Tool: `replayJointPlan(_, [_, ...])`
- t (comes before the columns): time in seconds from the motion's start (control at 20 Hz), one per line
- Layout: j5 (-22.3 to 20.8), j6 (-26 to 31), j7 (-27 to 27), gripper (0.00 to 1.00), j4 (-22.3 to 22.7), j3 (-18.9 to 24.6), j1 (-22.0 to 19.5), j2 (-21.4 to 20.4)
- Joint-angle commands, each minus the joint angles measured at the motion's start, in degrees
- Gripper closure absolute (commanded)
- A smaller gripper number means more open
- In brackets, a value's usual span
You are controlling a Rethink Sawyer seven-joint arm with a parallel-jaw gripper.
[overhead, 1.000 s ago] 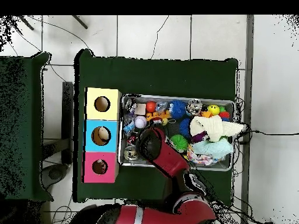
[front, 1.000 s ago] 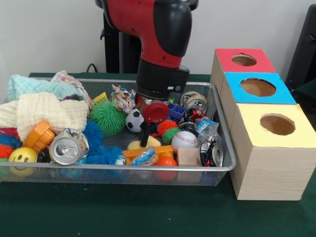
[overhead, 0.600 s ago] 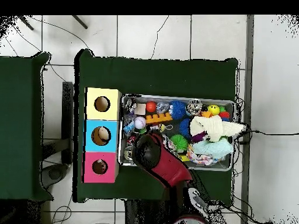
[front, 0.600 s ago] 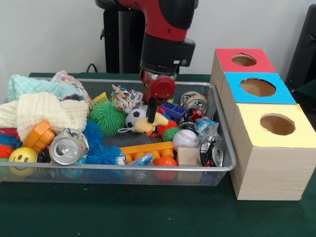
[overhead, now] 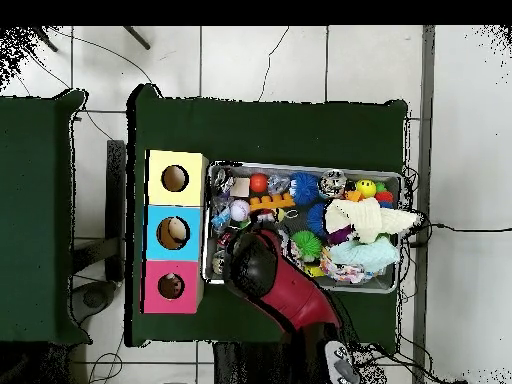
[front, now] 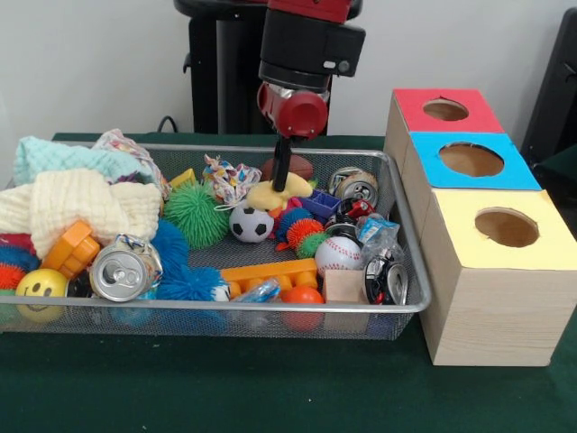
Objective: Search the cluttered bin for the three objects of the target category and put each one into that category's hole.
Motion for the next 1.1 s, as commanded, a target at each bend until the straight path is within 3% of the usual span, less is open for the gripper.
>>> replayJointPlan(0.05, [0.2, 6.6, 8.4, 1.00, 4.4, -0.3, 2.8, -3.1])
replayJointPlan(0.5, [5.4, 11.3, 15.3, 1.00, 9.1, -2.1, 11.4, -9.5])
replayJointPlan(0.7, [7.9, 9.2, 17.5, 1.00, 12.5, 2.5, 10.7, -11.8])
replayJointPlan(0.85, [9.6, 11.4, 18.1, 1.00, 11.8, -1.2, 15.7, -12.5])
replayJointPlan(1.1, [10.9, 15.1, 17.0, 1.00, 11.9, -3.5, 18.7, -13.4])
